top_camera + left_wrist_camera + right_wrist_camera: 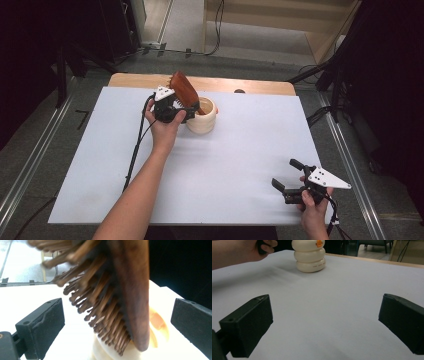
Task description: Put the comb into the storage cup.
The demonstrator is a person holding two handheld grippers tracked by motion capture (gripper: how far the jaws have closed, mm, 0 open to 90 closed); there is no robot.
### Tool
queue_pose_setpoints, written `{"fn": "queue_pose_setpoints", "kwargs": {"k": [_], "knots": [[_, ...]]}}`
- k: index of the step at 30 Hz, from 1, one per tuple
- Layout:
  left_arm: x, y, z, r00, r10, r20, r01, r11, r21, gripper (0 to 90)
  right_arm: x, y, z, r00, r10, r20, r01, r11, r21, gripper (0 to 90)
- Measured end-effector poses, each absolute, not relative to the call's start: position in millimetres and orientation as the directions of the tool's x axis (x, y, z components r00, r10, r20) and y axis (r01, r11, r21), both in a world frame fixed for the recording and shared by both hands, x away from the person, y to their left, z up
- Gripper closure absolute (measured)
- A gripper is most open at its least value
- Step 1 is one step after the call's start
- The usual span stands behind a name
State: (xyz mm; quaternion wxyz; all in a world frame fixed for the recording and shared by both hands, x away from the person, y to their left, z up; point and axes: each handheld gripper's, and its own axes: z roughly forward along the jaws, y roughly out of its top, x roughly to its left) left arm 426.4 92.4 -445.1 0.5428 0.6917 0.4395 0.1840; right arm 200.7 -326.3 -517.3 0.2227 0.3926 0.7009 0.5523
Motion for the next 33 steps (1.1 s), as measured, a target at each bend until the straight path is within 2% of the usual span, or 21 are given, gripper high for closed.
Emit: {"fn": "queue_pose_setpoints", "kwargs": {"k": [15,33], "knots": [[401,119,-449,0.549,0.808,-0.214,0.4,-0.028,0.916,0.0,201,-324,-517,-0.59,0.8,0.109,0.306,0.097,0.947,0.0],[362,135,-452,0.572,0.809,-0.136,0.329,-0.074,0.942,0.0,201,-323,-517,-0.587,0.803,0.104,0.307,0.103,0.946,0.0]]}}
